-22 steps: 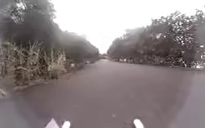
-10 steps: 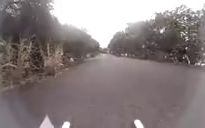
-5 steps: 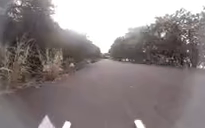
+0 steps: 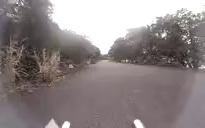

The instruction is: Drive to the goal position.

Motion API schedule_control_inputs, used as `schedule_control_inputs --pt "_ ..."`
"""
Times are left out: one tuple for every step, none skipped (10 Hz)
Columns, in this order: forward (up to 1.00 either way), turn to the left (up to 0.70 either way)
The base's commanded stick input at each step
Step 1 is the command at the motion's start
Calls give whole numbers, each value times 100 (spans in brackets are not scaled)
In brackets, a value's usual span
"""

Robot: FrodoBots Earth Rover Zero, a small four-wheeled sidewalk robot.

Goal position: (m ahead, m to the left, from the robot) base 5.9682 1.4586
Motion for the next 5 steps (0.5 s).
schedule_control_inputs --pt "50 -44" --pt "50 -50" --pt "50 -40" --pt "50 -26" --pt "50 -13"
